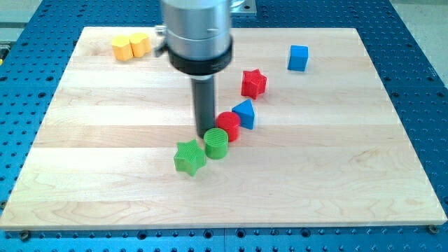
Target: Keep green circle on top left to green star
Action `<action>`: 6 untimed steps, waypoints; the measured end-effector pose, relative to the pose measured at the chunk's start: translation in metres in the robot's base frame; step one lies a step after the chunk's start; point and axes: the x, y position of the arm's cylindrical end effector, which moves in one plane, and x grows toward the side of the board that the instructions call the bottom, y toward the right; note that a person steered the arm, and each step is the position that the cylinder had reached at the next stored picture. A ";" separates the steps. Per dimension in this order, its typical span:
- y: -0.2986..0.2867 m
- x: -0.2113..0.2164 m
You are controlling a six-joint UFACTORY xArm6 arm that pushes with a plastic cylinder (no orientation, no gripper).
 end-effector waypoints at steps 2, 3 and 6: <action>0.064 0.038; -0.020 0.057; -0.071 0.120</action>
